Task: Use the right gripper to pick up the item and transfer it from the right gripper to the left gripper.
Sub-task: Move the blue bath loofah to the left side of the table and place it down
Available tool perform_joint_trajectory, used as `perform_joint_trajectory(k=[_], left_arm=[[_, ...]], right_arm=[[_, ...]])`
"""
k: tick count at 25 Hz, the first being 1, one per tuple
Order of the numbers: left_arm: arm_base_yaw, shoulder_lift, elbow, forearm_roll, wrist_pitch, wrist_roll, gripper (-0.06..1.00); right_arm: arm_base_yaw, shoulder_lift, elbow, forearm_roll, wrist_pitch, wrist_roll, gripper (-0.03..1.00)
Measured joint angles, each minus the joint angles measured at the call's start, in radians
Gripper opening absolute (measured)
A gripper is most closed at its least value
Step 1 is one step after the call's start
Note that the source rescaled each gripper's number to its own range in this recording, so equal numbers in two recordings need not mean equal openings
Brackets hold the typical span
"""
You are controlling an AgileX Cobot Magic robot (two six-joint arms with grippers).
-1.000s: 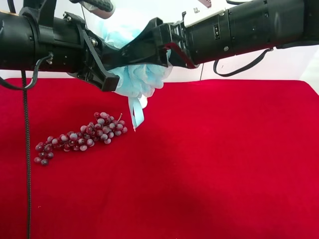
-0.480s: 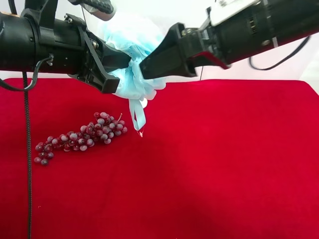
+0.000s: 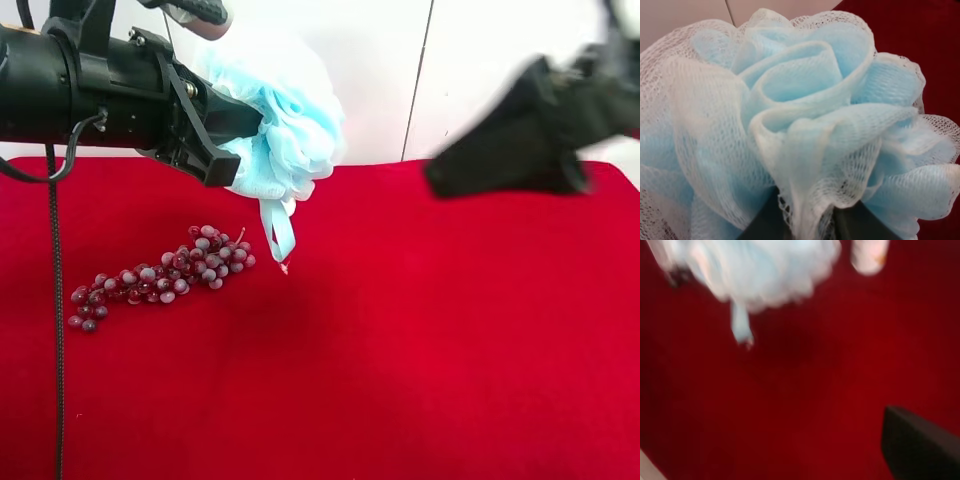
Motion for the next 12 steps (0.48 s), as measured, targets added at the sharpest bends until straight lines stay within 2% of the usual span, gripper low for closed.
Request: perform_joint_trajectory(k=[4, 12], left_arm=[[0.002, 0.000, 0.000, 0.000, 0.000, -0.002, 0.01], [0.013, 0.000, 0.000, 0.001, -0.029, -0.035, 0.01]], right_arm=[[0.000, -0.119, 0.034, -0.096, 0.091, 0.066, 1.00], [0.000, -0.418, 0.308, -0.214, 0.120, 0.151, 1.00]])
